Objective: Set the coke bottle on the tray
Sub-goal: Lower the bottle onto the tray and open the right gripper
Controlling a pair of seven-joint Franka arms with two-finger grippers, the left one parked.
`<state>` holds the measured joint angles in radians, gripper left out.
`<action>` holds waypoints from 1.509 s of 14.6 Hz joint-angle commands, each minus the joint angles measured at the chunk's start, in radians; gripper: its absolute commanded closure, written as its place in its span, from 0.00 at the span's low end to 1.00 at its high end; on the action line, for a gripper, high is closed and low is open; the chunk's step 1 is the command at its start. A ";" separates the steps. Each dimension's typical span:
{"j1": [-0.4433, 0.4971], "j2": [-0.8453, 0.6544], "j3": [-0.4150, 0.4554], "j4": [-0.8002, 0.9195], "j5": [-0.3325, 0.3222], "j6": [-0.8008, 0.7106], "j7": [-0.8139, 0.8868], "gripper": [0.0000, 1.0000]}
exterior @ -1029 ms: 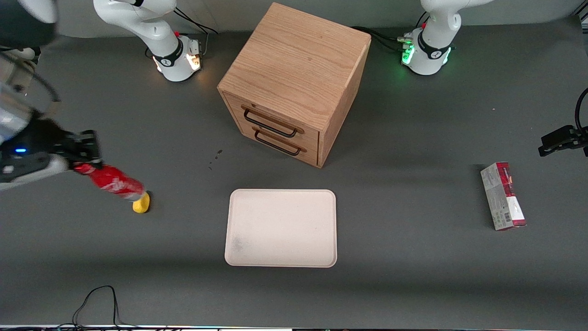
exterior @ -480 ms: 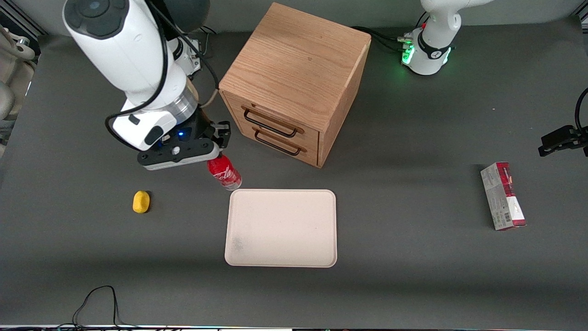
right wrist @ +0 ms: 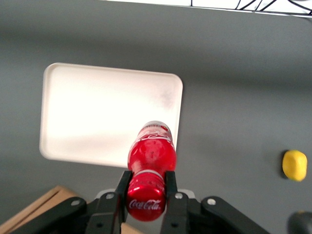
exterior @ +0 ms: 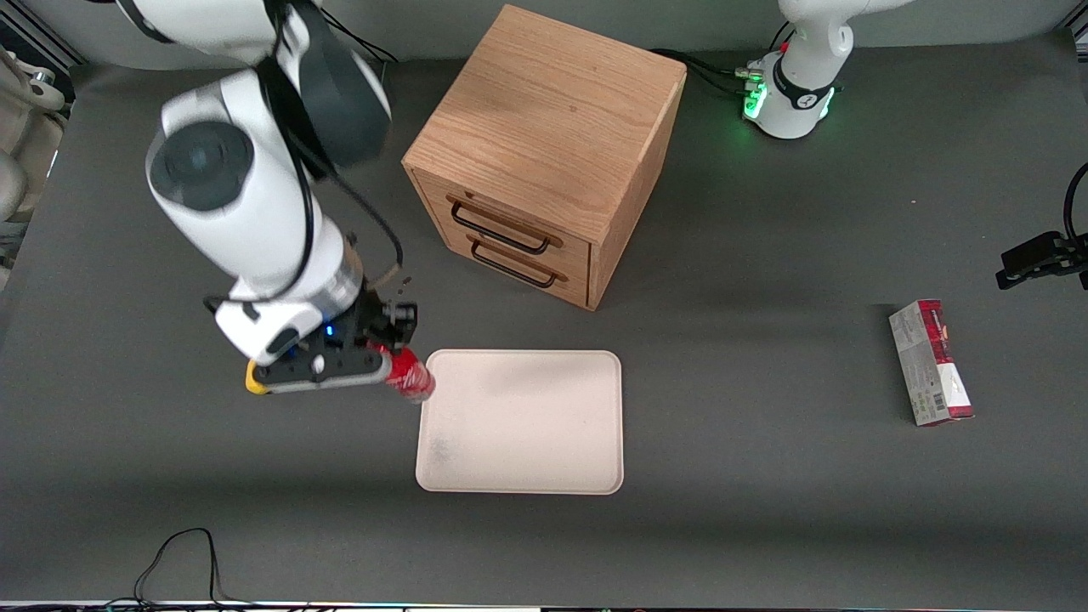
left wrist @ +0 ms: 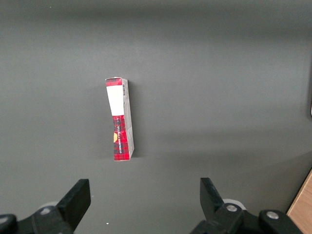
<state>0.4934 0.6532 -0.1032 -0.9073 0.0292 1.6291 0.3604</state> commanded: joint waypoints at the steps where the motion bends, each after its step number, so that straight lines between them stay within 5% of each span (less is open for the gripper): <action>1: 0.005 0.060 -0.003 0.025 -0.006 0.057 0.003 1.00; 18: -0.029 0.290 0.007 0.004 0.011 0.282 0.008 1.00; 19: -0.029 0.289 0.007 0.001 0.012 0.282 0.012 0.88; 20: -0.030 0.286 0.007 -0.001 0.020 0.281 0.014 0.19; 21: -0.029 0.270 0.007 -0.001 0.044 0.276 0.015 0.00; 22: -0.030 0.247 0.005 -0.001 0.067 0.253 0.014 0.00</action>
<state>0.4678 0.9433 -0.1030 -0.9040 0.0544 1.9047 0.3614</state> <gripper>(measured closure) 0.542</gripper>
